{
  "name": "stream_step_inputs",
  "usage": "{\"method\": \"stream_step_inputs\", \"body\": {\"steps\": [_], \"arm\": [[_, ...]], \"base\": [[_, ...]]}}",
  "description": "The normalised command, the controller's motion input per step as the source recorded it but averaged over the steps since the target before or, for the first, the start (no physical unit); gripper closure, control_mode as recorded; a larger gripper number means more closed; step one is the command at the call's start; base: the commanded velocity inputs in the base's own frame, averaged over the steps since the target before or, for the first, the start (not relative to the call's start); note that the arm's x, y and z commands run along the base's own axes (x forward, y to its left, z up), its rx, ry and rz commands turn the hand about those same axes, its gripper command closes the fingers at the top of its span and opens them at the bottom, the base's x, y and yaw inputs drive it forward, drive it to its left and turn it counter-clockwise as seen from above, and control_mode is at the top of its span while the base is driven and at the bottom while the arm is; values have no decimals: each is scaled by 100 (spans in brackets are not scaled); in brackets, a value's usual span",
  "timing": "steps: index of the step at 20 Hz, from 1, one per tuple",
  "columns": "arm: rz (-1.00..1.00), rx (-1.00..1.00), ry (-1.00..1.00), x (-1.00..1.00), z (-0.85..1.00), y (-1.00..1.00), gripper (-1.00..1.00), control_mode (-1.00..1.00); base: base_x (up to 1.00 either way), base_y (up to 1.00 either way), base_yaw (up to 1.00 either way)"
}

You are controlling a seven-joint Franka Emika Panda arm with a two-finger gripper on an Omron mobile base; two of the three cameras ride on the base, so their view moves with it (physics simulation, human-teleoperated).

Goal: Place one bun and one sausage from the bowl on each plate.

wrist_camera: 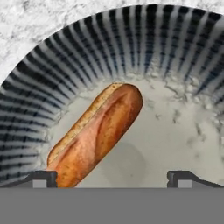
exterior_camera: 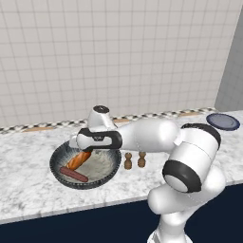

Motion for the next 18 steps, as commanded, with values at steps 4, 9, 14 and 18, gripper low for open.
{"method": "stream_step_inputs", "body": {"steps": [4, 9, 14, 18], "arm": [[-3, 0, 0, 23, -8, 18, -100, -100], [-9, 0, 0, 44, -17, 27, -100, -100], [-8, 0, 0, 14, -21, 24, -100, -100], [-6, 0, 1, 3, -31, 16, -100, -100]], "base": [[0, 0, 0], [0, 0, 0], [0, 0, 0], [0, 0, 0]]}}
